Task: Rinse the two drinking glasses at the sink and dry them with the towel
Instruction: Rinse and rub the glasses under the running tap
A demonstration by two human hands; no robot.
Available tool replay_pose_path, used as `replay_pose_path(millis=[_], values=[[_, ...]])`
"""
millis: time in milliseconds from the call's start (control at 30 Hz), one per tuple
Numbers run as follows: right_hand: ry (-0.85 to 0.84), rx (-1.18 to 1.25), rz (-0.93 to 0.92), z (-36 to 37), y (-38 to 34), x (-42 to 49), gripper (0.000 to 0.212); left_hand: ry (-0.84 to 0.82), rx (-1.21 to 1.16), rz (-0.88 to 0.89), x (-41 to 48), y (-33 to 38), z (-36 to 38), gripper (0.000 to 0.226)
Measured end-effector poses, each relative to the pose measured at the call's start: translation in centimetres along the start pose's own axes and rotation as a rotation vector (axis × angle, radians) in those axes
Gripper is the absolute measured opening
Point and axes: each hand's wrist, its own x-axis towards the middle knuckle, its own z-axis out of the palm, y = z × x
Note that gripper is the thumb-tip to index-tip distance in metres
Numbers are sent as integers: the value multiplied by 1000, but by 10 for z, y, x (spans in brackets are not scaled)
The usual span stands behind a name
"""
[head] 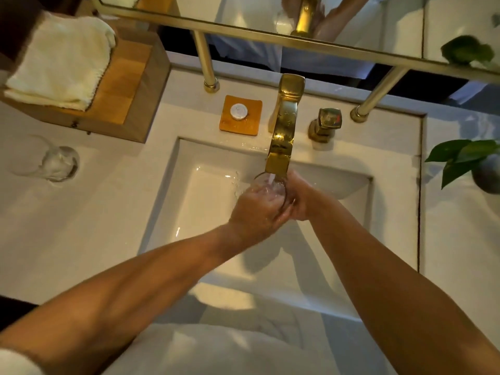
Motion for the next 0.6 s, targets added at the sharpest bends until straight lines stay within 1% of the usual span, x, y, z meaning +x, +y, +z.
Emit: replay_pose_path(millis=[33, 100, 133, 167, 200, 233, 267, 300, 333, 367, 400, 433, 467, 500, 533, 600], values=[[21, -51, 29, -3, 3, 2, 45, -15, 9, 47, -8, 3, 2, 24], [-23, -33, 82, -4, 17, 4, 48, -48, 86, 418, -8, -20, -5, 17], [-60, 41, 69, -2, 26, 4, 46, -53, 139, 585, 0, -38, -14, 21], [-78, 124, 33, 1, 32, 3, 42, -41, 183, 615, 12, -48, -22, 28], [-86, 213, 11, 5, 32, 2, 35, 3, 193, 491, 21, -50, -24, 34], [-75, 297, 4, 8, 29, 1, 31, 61, 171, 242, 26, -41, -25, 36], [-46, 355, -5, 9, 24, 0, 31, 117, 85, -20, 28, -22, -26, 33], [-9, 364, -35, 7, 18, 0, 31, 164, -26, -182, 28, -7, -22, 31], [10, 326, -60, 6, 12, -2, 32, 172, -53, -230, 24, 1, -17, 31], [2, 279, -58, 3, 8, -1, 35, 123, 4, -155, 17, 0, -12, 32], [-7, 208, -32, 0, 9, 2, 38, 65, 88, 16, 11, -8, -11, 34], [-8, 159, -5, -2, 10, 4, 42, 8, 142, 147, 8, -19, -16, 36], [-6, 176, 13, -2, 12, 4, 44, -50, 152, 177, 12, -27, -20, 38], [15, 242, 6, -1, 13, 5, 44, -81, 124, 105, 18, -25, -23, 40], [32, 305, -9, -2, 12, 7, 42, -64, 38, -76, 24, -16, -23, 40], [-2, 356, -101, 3, 10, 6, 35, 63, -225, -608, 32, 11, -24, 38]])
